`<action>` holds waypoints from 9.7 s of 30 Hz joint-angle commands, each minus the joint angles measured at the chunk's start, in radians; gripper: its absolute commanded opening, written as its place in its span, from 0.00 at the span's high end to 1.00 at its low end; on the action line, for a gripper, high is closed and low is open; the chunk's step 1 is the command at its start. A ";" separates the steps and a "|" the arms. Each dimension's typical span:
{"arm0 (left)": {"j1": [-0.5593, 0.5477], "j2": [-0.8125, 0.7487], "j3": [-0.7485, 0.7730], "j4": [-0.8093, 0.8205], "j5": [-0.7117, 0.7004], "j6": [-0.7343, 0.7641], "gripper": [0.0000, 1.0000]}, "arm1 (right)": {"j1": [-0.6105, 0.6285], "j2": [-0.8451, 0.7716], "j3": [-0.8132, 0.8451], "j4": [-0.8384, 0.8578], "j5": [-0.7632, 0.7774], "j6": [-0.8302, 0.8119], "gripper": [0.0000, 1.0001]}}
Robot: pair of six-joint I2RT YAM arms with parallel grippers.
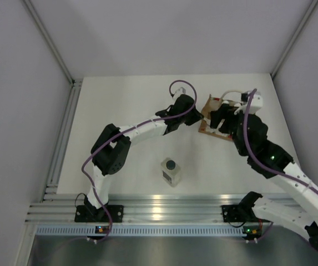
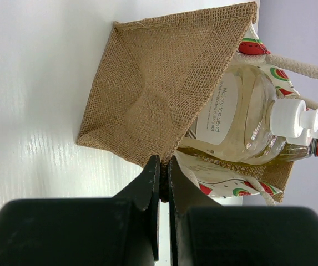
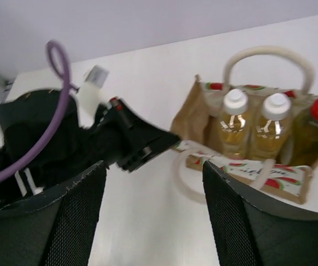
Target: Take the personal care products out of the canvas bag
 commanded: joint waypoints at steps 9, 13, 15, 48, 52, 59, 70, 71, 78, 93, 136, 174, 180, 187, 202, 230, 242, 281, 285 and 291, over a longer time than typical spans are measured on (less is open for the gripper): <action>0.024 -0.053 0.007 -0.078 -0.041 0.042 1.00 | -0.433 0.397 0.284 -0.189 -0.193 -0.100 0.41; 0.024 -0.064 0.012 -0.078 -0.046 0.071 1.00 | -0.479 0.521 0.364 -0.190 -0.232 -0.125 0.42; 0.024 -0.065 0.016 -0.078 -0.044 0.076 1.00 | -0.500 0.566 0.380 -0.190 -0.230 -0.123 0.42; 0.024 -0.061 0.009 -0.078 -0.029 0.088 1.00 | -0.537 0.772 0.453 -0.187 -0.224 -0.130 0.91; 0.024 -0.059 0.009 -0.078 -0.030 0.085 1.00 | -0.534 0.747 0.467 -0.187 -0.247 -0.134 1.00; 0.024 -0.064 0.007 -0.078 -0.035 0.087 1.00 | -0.514 0.695 0.522 -0.189 -0.258 -0.153 1.00; 0.024 -0.061 0.007 -0.078 -0.033 0.078 1.00 | -0.507 0.620 0.597 -0.210 -0.267 -0.173 1.00; 0.024 -0.059 0.007 -0.078 -0.033 0.078 1.00 | -0.505 0.611 0.602 -0.213 -0.272 -0.176 1.00; 0.024 -0.058 0.012 -0.079 -0.032 0.076 1.00 | -0.455 0.534 0.651 -0.235 -0.295 -0.203 1.00; 0.024 -0.056 0.010 -0.078 -0.030 0.073 1.00 | -0.192 0.436 0.863 -0.409 -0.137 -0.283 1.00; 0.024 -0.071 0.003 -0.078 -0.024 0.093 1.00 | 0.073 0.038 -0.173 0.290 -0.454 -0.389 1.00; 0.022 -0.090 -0.022 -0.078 -0.023 0.088 1.00 | -0.374 0.227 0.188 -0.190 -0.224 -0.059 0.35; 0.022 -0.088 -0.019 -0.076 -0.019 0.085 1.00 | -0.496 0.385 0.257 -0.213 -0.217 -0.076 0.40; 0.022 -0.085 -0.019 -0.076 -0.016 0.099 1.00 | -0.554 0.529 0.332 -0.212 -0.170 -0.126 0.44; 0.022 -0.084 -0.020 -0.078 -0.003 0.108 1.00 | -0.597 0.683 0.393 -0.209 -0.181 -0.153 0.46; 0.022 -0.094 -0.024 -0.078 -0.003 0.107 1.00 | -0.570 0.563 0.340 -0.087 -0.287 -0.188 1.00; 0.024 -0.091 -0.017 -0.078 -0.013 0.105 1.00 | -0.533 0.400 0.393 -0.110 -0.361 -0.205 1.00; 0.022 -0.070 0.006 -0.078 -0.009 0.099 1.00 | -0.298 -0.133 0.022 -0.150 -0.477 -0.151 1.00; 0.022 -0.070 0.007 -0.076 -0.009 0.098 1.00 | -0.283 -0.147 -0.057 -0.115 -0.453 -0.151 1.00; 0.022 -0.070 0.007 -0.076 -0.012 0.094 1.00 | -0.255 -0.186 -0.188 0.018 -0.433 -0.143 1.00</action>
